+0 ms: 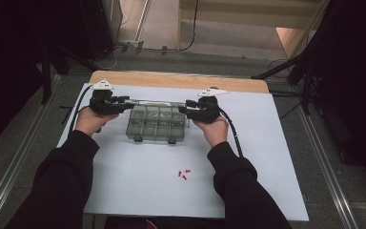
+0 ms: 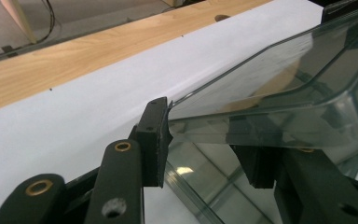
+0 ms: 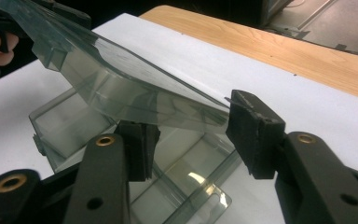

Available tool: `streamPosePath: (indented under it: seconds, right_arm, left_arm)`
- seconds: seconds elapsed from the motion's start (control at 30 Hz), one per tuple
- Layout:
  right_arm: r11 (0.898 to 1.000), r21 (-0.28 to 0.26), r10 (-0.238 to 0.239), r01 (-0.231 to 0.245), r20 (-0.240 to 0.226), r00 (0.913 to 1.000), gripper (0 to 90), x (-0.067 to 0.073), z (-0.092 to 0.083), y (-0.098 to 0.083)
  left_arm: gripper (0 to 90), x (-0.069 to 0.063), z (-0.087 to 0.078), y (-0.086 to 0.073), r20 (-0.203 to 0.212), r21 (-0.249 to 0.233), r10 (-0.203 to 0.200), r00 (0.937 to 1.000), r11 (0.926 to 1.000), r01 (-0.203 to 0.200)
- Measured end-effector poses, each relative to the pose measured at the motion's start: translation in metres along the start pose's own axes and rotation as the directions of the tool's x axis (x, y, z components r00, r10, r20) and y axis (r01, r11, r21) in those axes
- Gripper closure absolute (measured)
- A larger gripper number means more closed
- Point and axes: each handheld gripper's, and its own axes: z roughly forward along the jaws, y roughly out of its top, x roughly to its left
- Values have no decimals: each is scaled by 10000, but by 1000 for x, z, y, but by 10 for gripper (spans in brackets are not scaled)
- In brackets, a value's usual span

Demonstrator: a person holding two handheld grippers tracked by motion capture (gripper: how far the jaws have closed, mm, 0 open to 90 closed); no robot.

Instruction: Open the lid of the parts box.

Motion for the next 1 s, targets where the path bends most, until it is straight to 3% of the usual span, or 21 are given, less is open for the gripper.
streamPosePath:
  seconds: [0.57,1.0]
  right_arm:
    - [10000,-65,-61,62,26,10000,563,-8,6,4]
    - [9984,-222,514,-512,63,9987,607,-16,13,1]
  left_arm:
    - [577,1,-1,0,32,-100,-110,9999,9999,110]
    - [577,3,9,0,-311,-205,-575,9979,9982,569]
